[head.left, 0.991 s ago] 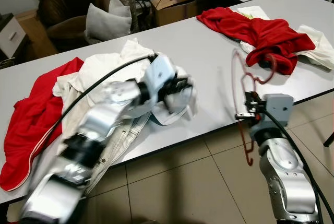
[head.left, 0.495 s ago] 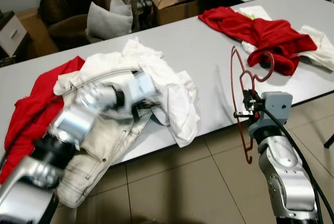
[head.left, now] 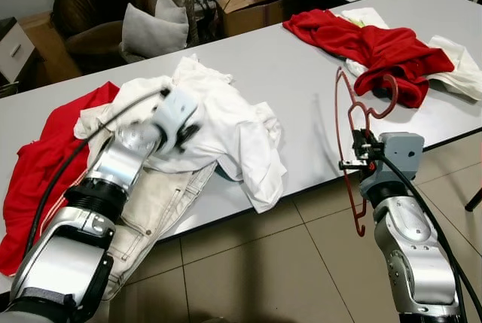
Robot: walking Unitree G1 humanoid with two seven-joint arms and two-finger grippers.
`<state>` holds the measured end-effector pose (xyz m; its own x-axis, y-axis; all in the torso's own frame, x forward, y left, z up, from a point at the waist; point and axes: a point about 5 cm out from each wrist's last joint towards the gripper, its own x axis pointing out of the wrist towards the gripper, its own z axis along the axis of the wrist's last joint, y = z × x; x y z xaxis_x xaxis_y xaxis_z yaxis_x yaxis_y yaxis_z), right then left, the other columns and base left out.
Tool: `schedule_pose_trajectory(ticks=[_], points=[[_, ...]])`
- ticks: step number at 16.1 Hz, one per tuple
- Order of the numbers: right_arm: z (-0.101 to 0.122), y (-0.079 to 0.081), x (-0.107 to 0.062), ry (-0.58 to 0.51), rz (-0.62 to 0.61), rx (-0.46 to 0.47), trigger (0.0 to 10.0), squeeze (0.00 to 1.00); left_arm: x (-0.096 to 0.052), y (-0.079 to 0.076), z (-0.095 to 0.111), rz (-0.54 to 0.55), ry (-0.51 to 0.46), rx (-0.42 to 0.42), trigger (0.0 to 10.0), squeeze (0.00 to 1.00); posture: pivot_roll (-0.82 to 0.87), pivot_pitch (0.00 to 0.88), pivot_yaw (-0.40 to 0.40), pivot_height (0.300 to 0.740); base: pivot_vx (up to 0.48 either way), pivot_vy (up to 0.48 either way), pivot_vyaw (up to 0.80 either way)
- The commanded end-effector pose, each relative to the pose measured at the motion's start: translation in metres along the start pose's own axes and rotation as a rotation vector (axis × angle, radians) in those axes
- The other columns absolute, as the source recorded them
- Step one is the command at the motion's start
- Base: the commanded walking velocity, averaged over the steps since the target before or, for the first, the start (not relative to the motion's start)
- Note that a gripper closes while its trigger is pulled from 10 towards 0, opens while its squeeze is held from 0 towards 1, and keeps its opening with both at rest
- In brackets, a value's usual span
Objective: Hang hanger
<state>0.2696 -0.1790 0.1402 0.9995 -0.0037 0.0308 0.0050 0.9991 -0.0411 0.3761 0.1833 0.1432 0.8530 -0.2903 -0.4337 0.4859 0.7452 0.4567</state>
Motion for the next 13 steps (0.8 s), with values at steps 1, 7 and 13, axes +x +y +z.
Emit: schedule_pose_trajectory(ticks=[1, 7, 13], points=[[0.003, 0.003, -0.001, -0.009, 0.006, 0.004, 10.0, 0.00, -0.003, 0.008, -0.012, 0.040, 0.053, 0.021, 10.0, 0.00, -0.02, 0.000, 0.174, 0.740, 0.000, 0.000, 0.00], [0.003, 0.004, 0.001, -0.008, 0.013, 0.004, 10.0, 0.00, -0.007, 0.012, -0.016, 0.040, 0.014, -0.039, 0.0, 0.00, 0.00, 0.000, 0.157, 0.740, 0.000, 0.000, 0.00], [0.002, 0.006, 0.002, -0.005, 0.023, 0.005, 10.0, 0.00, -0.011, 0.010, -0.027, 0.011, 0.023, -0.046, 0.0, 0.00, 0.01, 0.000, 0.153, 0.740, 0.000, 0.000, 0.00]])
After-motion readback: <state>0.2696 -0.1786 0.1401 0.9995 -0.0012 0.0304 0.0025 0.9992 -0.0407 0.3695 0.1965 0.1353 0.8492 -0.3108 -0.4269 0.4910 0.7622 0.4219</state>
